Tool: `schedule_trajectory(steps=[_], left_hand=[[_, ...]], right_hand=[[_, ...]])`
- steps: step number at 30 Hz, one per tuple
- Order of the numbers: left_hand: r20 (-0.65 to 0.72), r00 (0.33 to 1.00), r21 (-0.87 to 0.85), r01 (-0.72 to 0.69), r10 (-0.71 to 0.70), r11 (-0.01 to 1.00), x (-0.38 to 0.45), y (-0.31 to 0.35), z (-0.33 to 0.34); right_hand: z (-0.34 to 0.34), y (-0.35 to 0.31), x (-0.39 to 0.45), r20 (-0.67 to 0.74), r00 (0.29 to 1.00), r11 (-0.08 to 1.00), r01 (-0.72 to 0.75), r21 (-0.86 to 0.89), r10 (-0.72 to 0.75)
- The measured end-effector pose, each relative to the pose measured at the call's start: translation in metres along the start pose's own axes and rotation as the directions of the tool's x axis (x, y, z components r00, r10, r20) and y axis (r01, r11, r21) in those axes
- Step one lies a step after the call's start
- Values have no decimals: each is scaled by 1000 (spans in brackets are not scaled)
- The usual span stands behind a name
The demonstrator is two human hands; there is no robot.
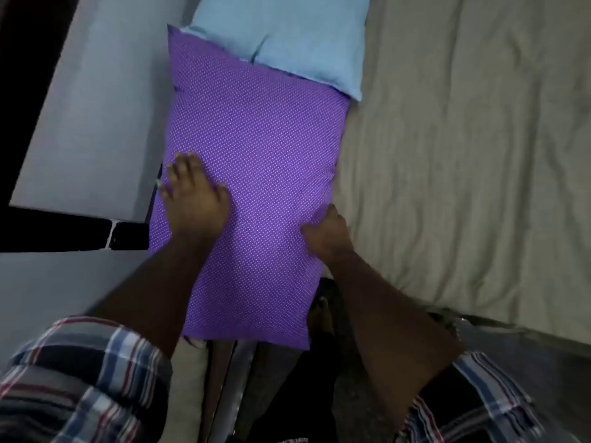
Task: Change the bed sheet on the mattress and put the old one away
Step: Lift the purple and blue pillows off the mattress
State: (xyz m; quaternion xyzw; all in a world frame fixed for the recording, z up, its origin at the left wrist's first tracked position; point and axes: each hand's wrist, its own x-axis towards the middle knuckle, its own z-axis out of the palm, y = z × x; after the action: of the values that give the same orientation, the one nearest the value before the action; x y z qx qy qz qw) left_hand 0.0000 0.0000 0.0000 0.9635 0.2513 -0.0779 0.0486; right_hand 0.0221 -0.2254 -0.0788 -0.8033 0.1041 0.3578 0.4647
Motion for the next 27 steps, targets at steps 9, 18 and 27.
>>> schedule_trajectory(steps=[9, 18, 27], left_hand=[[170, 906, -482, 419, -387, 770, 2, -37, -2], [72, 918, -708, 323, -390, 628, -41, 32, -48], [68, 976, -786, 180, -208, 592, -117, 209, -67]], right_hand=[[13, 4, -15, 111, 969, 757, -243, 607, 222], [-60, -14, -84, -155, 981, 726, 24, 687, 115], [-239, 49, -173, -436, 896, 793, 209, 572, 79]])
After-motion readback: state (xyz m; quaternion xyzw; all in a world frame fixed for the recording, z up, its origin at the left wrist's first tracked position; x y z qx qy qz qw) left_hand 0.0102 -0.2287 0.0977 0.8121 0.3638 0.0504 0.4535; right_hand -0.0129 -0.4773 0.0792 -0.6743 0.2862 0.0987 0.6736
